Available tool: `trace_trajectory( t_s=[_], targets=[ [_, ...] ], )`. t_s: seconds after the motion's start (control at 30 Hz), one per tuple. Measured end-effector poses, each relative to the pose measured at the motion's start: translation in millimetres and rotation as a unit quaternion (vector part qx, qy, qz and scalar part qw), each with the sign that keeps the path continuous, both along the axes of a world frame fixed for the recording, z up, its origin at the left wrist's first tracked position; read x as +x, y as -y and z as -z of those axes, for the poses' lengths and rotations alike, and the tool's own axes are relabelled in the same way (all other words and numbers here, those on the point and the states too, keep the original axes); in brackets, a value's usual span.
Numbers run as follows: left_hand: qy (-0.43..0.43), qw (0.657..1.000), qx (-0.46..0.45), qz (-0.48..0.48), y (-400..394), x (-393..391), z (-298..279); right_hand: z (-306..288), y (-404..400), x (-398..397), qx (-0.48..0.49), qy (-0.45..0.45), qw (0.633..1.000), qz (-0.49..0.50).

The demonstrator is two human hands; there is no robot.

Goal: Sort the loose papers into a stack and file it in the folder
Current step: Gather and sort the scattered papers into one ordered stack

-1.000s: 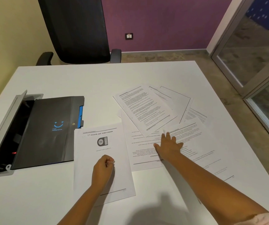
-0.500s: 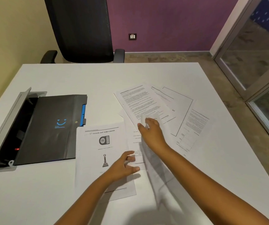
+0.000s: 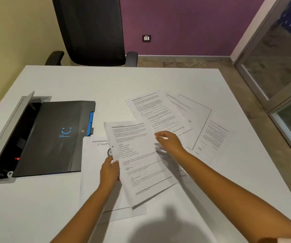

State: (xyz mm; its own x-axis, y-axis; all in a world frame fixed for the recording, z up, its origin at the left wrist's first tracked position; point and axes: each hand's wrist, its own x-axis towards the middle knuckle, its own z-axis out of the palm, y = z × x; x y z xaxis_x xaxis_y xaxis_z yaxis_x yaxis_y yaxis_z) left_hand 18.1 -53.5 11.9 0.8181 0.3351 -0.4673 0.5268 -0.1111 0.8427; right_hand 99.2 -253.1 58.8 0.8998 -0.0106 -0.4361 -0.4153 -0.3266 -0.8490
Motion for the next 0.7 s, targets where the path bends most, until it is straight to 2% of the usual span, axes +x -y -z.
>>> trace_trajectory(
  t_s=[0.17, 0.33, 0.57, 0.63, 0.7],
  targets=[
    [-0.019, 0.999, -0.017, -0.030, -12.2, 4.8, 7.3, 29.9, 58.0, 40.7, -0.196, 0.001, 0.980, 0.040],
    [-0.031, 0.998, -0.032, -0.038, -11.6, 7.1, 17.3, 47.6, 93.8, 80.2, -0.331, -0.062, 0.941, -0.002],
    [-0.051, 0.997, -0.032, -0.046, -14.8, 11.6, 31.2, 67.8, 103.5, 100.7, -0.420, -0.133, 0.897, 0.014],
    [-0.056, 0.997, -0.037, -0.047, -15.5, 12.9, 31.0, 71.2, 104.3, 106.7, -0.398, -0.145, 0.905, 0.032],
    [-0.061, 0.996, -0.042, -0.047, -17.0, 13.7, 31.5, 72.6, 105.6, 112.9, -0.336, -0.164, 0.926, 0.050]
  ],
)
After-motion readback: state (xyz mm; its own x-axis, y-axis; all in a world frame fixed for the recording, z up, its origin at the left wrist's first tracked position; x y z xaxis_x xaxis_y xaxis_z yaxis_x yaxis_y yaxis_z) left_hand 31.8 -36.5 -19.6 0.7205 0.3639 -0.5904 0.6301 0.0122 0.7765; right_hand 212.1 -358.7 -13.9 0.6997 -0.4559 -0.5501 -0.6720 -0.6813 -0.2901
